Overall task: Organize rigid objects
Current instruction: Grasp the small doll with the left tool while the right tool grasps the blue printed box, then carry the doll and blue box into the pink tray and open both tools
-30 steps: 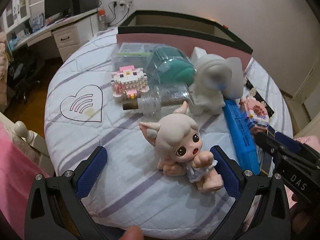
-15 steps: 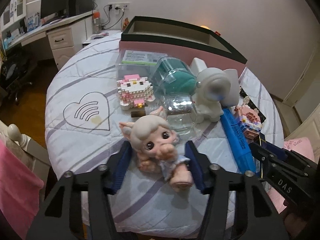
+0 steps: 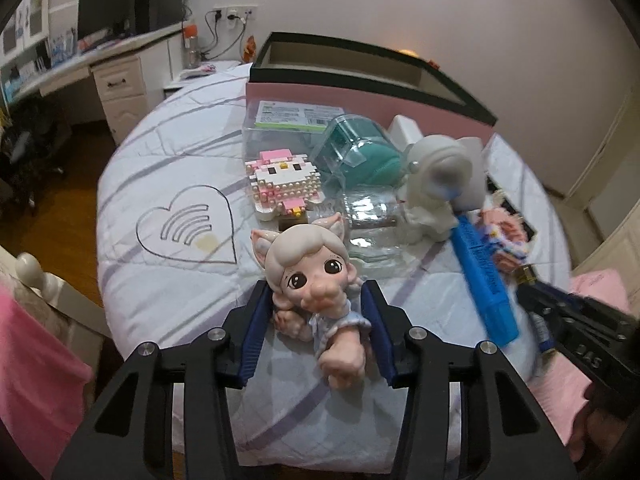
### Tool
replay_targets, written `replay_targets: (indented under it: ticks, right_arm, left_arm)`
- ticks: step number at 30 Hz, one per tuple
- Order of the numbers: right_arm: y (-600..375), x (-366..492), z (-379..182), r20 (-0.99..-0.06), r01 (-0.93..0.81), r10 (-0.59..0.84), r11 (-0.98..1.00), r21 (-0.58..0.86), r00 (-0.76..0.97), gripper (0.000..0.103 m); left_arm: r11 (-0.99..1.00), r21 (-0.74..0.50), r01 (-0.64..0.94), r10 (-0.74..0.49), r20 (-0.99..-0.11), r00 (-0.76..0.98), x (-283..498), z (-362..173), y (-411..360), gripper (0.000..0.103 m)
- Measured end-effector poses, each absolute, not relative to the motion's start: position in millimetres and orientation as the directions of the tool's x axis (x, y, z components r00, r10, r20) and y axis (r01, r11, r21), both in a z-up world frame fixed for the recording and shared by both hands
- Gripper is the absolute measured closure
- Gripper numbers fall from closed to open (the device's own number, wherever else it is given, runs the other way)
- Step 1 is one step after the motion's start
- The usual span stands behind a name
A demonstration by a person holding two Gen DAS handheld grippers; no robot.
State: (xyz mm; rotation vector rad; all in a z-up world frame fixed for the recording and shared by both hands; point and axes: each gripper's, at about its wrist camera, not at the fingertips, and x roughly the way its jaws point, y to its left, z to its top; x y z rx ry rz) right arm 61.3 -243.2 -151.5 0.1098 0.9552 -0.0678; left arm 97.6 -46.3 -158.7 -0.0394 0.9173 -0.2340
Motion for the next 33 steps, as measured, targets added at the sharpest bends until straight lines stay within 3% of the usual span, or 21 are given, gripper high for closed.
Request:
replay_targets:
  ticks: [19, 25, 33]
  right_arm:
    - [-254, 56, -102, -0.753, 0.065, 0.050, 0.990, 0.122, 0.656, 0.083]
    - [-245, 98, -62, -0.698, -0.014, 0.090, 0.993, 0.114, 0.710, 0.083]
    - [-246, 196, -30, -0.667, -0.064, 0.131, 0.990, 0.125, 0.733, 0.083]
  left_arm:
    - [0.969, -0.153, 0.192, -0.240, -0.749, 0.618, 96, -125, -28, 0.055]
    - [0.968, -0.127, 0.216, -0.242, -0.699, 0.673, 123, -83, -35, 0.055]
    - [0.968, -0.102, 0.228, -0.240, -0.634, 0.735, 215, -34, -52, 0.055]
